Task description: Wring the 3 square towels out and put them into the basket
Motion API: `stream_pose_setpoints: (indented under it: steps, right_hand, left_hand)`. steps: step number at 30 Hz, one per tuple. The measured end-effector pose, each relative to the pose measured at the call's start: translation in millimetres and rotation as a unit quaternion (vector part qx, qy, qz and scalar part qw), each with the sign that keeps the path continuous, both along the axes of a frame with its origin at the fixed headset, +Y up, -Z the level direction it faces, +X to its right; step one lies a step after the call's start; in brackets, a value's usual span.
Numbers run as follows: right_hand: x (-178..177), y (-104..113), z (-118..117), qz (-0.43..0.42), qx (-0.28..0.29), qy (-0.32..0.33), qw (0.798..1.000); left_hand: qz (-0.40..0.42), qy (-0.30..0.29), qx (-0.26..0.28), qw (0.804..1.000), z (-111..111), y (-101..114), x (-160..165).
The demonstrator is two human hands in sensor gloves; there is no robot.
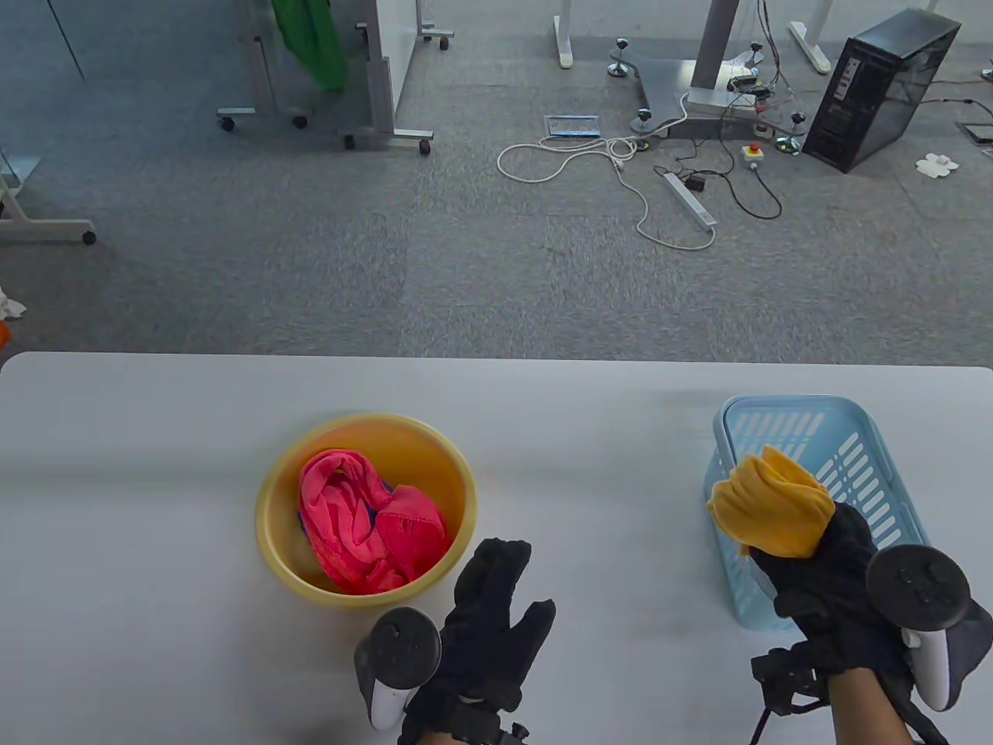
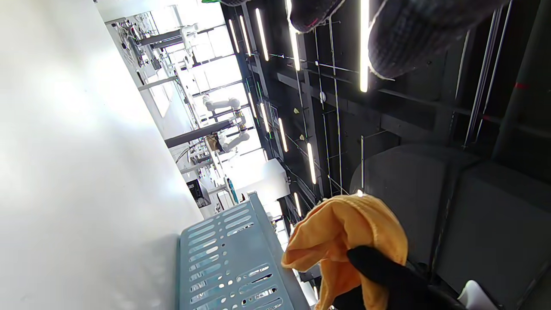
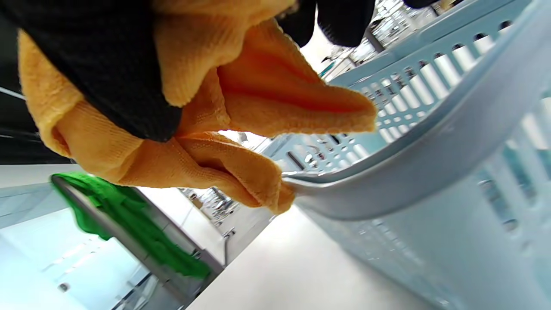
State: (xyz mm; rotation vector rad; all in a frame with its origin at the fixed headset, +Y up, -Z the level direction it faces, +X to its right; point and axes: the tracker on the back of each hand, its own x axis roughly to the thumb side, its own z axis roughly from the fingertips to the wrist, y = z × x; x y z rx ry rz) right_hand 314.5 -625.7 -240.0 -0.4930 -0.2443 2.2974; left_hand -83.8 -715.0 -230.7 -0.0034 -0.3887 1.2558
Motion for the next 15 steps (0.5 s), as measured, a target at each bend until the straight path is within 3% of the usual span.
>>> stream_pose_setpoints:
  steps: [4, 15]
  right_hand:
    - [6.2, -14.5, -7.5, 0.025, -0.02, -0.049, 0.998]
    - [9.0, -40.2, -22.8, 0.067, -0.075, -0.111, 0.989]
  left_hand:
    - [0.0, 0.0, -0.002, 1.0, -0.3, -0.3, -0.1]
    - [-0.005, 0.017, -0.015, 1.0, -3.3, -1.9, -4.7]
